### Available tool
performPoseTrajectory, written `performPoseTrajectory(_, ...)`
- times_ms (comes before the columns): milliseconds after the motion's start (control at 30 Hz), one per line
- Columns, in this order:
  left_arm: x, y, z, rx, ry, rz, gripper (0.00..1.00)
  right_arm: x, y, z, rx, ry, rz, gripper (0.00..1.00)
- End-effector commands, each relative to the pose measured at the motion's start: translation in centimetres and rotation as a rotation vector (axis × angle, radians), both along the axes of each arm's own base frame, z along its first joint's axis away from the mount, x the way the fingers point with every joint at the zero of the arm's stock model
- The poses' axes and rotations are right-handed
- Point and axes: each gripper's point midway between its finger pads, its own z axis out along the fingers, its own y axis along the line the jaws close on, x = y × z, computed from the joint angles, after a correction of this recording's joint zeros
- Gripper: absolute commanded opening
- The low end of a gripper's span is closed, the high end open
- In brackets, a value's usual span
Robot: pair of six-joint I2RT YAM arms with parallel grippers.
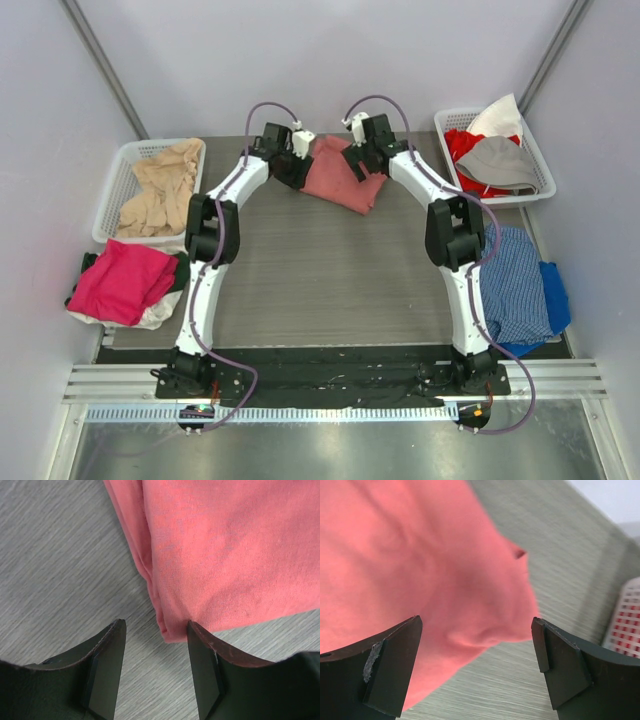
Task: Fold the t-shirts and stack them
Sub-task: Fold the tshirt
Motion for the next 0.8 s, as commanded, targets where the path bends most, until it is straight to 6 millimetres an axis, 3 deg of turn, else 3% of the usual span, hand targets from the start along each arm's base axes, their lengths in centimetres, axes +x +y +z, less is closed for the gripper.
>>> performPoseTrajectory(0, 0.9, 0.1, 4.9, -0.008, -0.113, -0.011, 0.56, -0.8, 2.6, 1.7, 0.062, -0.013, 0.05, 1.0)
performPoseTrajectory(167, 0.8, 0.1, 4.5, -0.002, -0.104, -0.015, 0.56, -2.0, 3.7, 0.8, 0.042, 0.011, 0.09, 1.0)
performPoseTrajectory(333, 0.2, 0.3, 3.7, 0.008, -0.079, -0.019, 0.56, -2.8, 3.5, -3.3, -0.009, 0.086, 0.105, 1.0)
performPoseTrajectory(533, -0.7, 0.6, 3.0, 0.023, -0.048, -0.031, 0.55, -3.1, 3.2, -6.8, -0.047, 0.145, 0.129, 1.0)
performPoseTrajectory(767, -1.3, 0.3, 4.2, 0.04, -0.065, -0.048, 0.54, -2.9, 2.2, -8.3, -0.046, 0.193, 0.129, 1.0)
